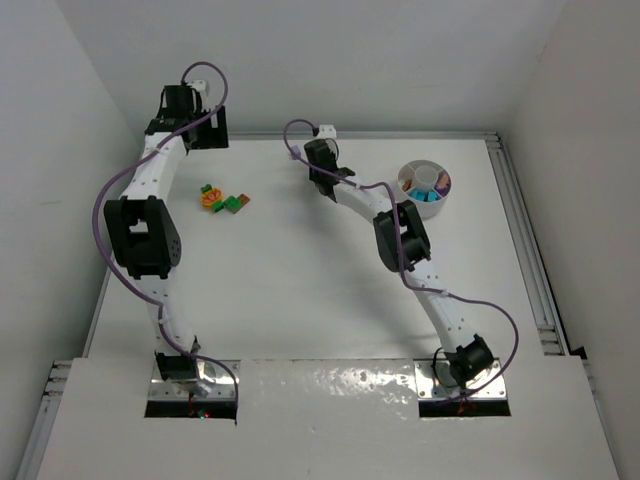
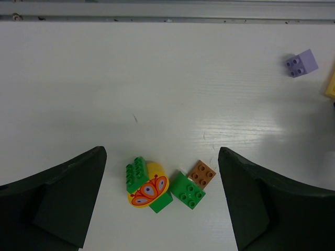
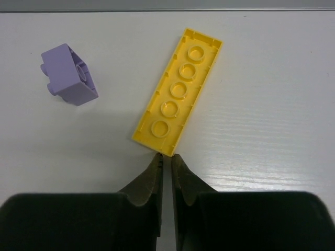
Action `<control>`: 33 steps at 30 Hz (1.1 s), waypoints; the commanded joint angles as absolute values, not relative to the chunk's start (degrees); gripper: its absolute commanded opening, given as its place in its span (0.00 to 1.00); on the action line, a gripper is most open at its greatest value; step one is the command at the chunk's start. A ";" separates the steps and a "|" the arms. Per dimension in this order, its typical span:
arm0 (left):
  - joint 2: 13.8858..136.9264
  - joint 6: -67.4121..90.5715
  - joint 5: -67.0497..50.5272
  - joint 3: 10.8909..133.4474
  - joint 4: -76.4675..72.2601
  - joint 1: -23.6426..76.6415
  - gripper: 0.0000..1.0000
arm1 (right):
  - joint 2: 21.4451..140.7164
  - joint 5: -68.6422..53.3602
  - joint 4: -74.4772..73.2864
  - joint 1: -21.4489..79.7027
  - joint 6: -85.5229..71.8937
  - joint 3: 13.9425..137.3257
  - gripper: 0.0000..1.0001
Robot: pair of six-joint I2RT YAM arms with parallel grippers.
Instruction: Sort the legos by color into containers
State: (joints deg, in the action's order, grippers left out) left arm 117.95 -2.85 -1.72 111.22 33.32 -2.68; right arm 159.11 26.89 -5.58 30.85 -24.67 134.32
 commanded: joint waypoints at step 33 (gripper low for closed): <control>120.76 -8.68 -8.19 116.98 30.50 3.68 0.84 | 152.95 21.53 2.55 27.60 -32.35 130.79 0.56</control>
